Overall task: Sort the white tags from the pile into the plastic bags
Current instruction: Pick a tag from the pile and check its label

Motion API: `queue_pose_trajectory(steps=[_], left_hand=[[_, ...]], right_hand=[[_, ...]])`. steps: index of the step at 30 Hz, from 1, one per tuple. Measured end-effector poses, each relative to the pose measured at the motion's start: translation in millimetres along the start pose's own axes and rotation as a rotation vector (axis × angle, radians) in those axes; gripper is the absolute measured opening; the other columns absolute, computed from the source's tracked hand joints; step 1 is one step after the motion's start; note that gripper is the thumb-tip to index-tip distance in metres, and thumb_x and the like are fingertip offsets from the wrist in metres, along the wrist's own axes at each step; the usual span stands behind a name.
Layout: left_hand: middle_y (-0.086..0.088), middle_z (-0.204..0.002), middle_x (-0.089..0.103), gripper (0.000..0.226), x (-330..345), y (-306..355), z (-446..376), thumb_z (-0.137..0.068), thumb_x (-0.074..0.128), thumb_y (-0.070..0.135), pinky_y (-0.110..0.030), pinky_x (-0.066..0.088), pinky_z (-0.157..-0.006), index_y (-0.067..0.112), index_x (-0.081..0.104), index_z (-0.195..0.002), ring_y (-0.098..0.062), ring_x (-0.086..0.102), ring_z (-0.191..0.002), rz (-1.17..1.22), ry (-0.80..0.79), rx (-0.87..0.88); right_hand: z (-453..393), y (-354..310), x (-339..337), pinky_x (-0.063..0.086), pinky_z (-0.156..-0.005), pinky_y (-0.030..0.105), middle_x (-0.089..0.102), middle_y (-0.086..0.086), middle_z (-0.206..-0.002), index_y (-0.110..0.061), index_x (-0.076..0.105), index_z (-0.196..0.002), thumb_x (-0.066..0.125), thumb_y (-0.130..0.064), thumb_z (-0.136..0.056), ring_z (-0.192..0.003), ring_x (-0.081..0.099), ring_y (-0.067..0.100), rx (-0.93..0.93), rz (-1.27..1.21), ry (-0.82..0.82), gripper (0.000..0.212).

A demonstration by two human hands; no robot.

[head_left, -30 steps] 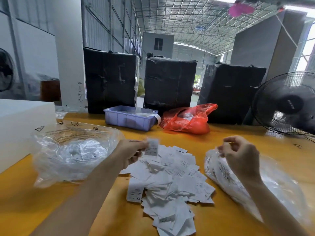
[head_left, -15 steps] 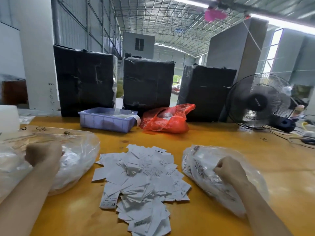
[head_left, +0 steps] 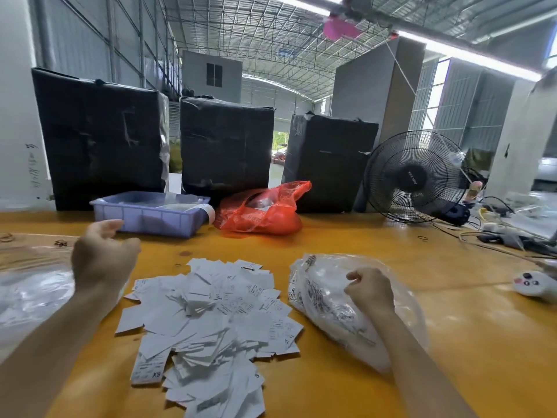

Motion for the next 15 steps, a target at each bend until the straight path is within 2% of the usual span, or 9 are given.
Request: queue_pose_trajectory(steps=[3,6,7,12,15], left_hand=[[-0.008,-0.118,0.058,0.042,32.0,22.7,26.3,-0.082,0.066,0.006,-0.05,0.052,-0.088,0.014,0.055,-0.122,-0.03,0.059,-0.105,0.035,-0.151,0.109],[-0.004,-0.109,0.061,0.032,61.6,28.7,51.6,-0.081,0.067,0.006,-0.047,0.052,-0.088,0.019,0.058,-0.109,-0.026,0.061,-0.098,0.033,-0.312,0.132],[-0.004,-0.107,0.063,0.029,69.3,28.2,58.6,-0.081,0.068,0.006,-0.047,0.052,-0.088,0.02,0.059,-0.104,-0.026,0.063,-0.095,0.031,-0.362,0.131],[-0.002,-0.102,0.065,0.023,92.3,23.7,81.8,-0.081,0.066,0.002,-0.044,0.052,-0.086,0.021,0.061,-0.093,-0.024,0.064,-0.095,0.026,-0.497,0.124],[-0.001,-0.098,0.066,0.021,94.9,23.2,85.7,-0.082,0.065,0.001,-0.037,0.053,-0.076,0.022,0.063,-0.087,-0.022,0.065,-0.089,0.036,-0.533,0.106]], right_hand=[[0.0,-3.0,-13.4,0.048,-0.069,0.028,0.068,0.012,-0.092,-0.004,0.069,-0.097,0.072,0.003,-0.072,-0.081,0.062,0.025,0.062,-0.398,0.063,0.026],[4.4,-7.5,-14.3,0.044,-0.047,0.016,0.066,0.014,-0.08,-0.004,0.063,-0.085,0.077,0.007,-0.067,-0.068,0.062,0.022,0.142,-0.772,0.017,0.025],[7.0,-9.1,-12.3,0.042,-0.043,0.014,0.067,0.014,-0.077,-0.005,0.062,-0.082,0.078,0.007,-0.067,-0.064,0.063,0.02,0.166,-0.815,-0.011,0.026],[16.1,-12.4,3.8,0.036,-0.049,0.023,0.064,0.013,-0.065,0.002,0.066,-0.078,0.079,0.005,-0.065,-0.056,0.057,0.016,0.212,-0.801,-0.161,0.019],[17.6,-18.9,3.8,0.036,-0.047,0.023,0.062,0.01,-0.06,-0.001,0.068,-0.074,0.078,0.002,-0.068,-0.053,0.052,0.015,0.202,-0.878,-0.183,0.012]])
Point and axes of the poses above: each hand's wrist, its own z-axis away from the middle knuckle, its own x-axis out of the palm, y = z × x, the point moved 10 cm from there along -z, towards the middle knuckle
